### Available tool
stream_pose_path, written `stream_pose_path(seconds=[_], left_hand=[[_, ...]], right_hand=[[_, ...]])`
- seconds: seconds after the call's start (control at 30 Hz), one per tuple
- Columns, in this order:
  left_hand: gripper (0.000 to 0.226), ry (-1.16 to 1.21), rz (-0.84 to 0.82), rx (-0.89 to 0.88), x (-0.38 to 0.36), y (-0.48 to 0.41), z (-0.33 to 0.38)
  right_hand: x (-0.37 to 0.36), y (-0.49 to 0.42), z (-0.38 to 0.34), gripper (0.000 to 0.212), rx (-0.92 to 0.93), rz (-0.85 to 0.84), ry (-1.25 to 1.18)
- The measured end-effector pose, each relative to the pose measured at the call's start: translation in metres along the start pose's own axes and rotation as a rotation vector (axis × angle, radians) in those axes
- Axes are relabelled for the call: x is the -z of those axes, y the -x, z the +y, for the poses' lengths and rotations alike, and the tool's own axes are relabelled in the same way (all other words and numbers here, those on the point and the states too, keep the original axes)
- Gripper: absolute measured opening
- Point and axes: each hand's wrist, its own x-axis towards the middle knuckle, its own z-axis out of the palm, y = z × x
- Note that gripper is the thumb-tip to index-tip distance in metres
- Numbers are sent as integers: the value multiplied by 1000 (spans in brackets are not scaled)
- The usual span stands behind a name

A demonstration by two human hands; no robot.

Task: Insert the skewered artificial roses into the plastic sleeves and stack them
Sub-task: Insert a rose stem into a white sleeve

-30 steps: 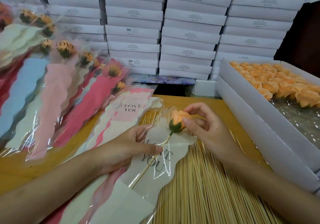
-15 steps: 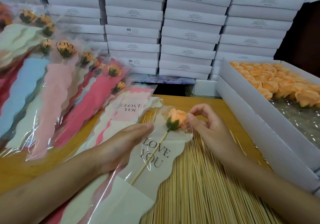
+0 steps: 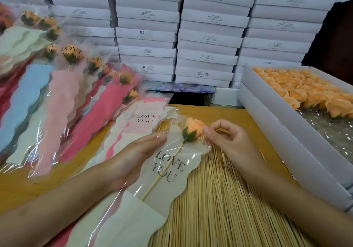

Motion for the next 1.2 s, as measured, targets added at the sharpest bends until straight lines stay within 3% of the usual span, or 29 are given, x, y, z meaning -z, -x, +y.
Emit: stream_pose_path(seconds=[0.13,0.3,0.6,0.77,0.93,1.0,1.13,1.2], left_hand=[[19,-55,-7,-52,-1,-1,0],[18,-70,-26,-46,1,-3,-1],[26,-76,18,-18,2,-2,-2],[28,-151,9,-17,2,0,-2],[25,-110,54,-66,2,1,-1],[11,-101,59,-105,-2,2,0],[30,-135,70,-81,-4,-1,1],[21,-147,26,-65,-3,0,2]], right_hand=[[0,-2,0,29,74,36,-7],[1,-1,1,33,25,-14,-65],[-1,-1,-3,20,1,-44,-122],[-1,-1,-3,28,-3,-32,-127],[-2,0,-6,21,43,-62,-104],[-2,1,-8,17,61,-69,-118],[-2,2,-10,17,64,-66,-86],[-3,2,-8,16,52,-56,-85]])
